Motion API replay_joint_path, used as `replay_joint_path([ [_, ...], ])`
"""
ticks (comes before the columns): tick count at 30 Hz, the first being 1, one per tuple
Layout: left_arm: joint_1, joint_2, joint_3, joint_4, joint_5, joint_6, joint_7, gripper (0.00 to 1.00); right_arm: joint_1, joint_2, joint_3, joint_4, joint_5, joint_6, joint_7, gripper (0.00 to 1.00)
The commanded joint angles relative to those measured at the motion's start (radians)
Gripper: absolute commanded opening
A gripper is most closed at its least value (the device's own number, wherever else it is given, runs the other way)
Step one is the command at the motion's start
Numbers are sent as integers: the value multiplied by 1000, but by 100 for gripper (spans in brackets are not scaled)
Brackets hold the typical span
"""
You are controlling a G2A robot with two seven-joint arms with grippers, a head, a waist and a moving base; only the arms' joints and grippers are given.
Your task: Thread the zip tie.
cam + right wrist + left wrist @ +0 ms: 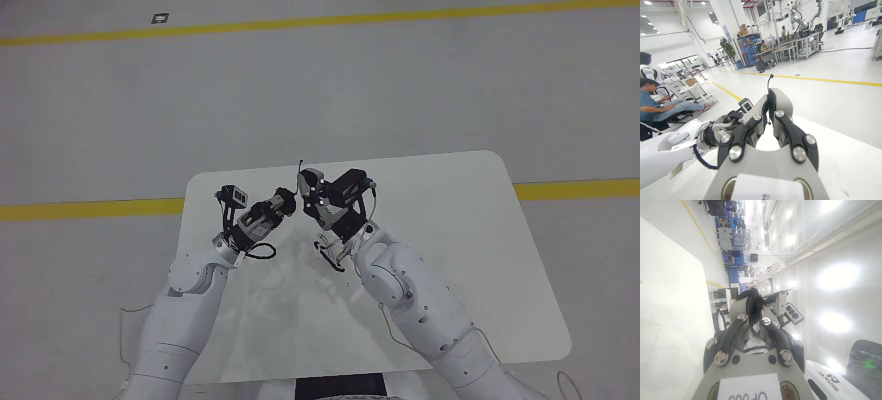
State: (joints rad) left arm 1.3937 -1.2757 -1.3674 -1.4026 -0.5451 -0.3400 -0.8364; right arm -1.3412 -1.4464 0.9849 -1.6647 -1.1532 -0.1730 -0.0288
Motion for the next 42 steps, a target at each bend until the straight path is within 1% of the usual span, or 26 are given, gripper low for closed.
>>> replay_joint_path([
  [1,0,0,0,0,0,0,0,0,1,0,-1,0,0,-1,0,0],
  [16,0,0,0,0,0,0,0,0,9,-1,-7,12,-4,2,7,0],
  [28,0,0,0,0,0,0,0,0,-4,3,-1,8,-15,6,19,0],
  [32,0,0,0,0,0,0,0,0,-6,3,1,0,-10,12,8,0],
  [42,0,0,0,0,0,0,0,0,5,1,-4,0,-3,7,1,0],
])
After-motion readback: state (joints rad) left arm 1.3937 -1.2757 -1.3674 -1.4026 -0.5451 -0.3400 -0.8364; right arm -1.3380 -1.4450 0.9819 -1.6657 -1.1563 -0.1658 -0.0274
